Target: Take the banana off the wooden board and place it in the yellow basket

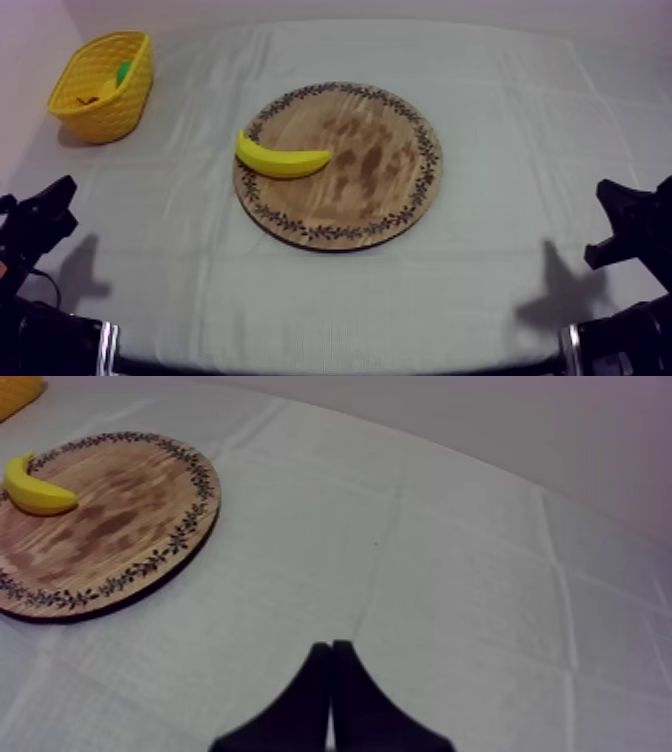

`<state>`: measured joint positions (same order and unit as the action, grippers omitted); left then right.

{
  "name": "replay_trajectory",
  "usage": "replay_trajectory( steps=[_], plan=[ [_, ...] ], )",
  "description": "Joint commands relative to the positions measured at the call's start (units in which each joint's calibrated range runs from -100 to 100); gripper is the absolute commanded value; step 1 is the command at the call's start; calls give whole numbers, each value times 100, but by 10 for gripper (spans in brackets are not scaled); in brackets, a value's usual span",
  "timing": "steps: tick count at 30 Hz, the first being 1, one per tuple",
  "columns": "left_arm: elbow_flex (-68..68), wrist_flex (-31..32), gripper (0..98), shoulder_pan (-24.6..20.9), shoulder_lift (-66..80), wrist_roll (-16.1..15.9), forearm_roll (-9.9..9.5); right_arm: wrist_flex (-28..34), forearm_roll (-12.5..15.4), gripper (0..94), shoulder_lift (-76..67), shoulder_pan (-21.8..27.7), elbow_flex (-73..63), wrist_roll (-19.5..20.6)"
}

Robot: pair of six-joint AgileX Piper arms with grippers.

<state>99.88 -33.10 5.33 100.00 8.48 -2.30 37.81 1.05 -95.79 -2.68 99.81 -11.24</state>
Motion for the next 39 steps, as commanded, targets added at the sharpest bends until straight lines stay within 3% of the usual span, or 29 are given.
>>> replay_trajectory(
  steps=[1, 39],
  plan=[
    [0, -4, 1, -1, 0, 1, -2, 1, 0, 2, 3, 0, -3, -2],
    [0, -4, 1, -34, 0, 38, -2, 1, 0, 2, 3, 0, -3, -2]
  ],
)
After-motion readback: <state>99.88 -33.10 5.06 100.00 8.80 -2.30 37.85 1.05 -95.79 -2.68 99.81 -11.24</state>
